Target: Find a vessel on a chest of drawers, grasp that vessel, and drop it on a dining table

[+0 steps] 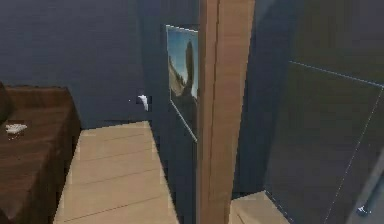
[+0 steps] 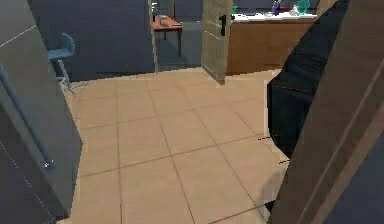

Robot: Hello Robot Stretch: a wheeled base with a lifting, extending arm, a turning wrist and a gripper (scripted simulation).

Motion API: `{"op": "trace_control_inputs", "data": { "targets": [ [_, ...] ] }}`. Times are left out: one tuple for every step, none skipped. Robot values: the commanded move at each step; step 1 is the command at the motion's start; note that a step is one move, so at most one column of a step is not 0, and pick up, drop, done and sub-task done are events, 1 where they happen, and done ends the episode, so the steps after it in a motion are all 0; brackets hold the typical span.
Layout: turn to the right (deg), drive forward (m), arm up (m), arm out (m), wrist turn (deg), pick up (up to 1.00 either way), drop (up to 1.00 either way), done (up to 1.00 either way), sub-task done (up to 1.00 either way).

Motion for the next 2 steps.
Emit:
{"op": "trace_control_inputs", "data": {
  "targets": [
    [45.0,0.0,0.0,0.0,0.0,0.0,0.0,0.0,0.0],
    [21.0,0.0,0.0,0.0,0.0,0.0,0.0,0.0,0.0]
  ]
}}
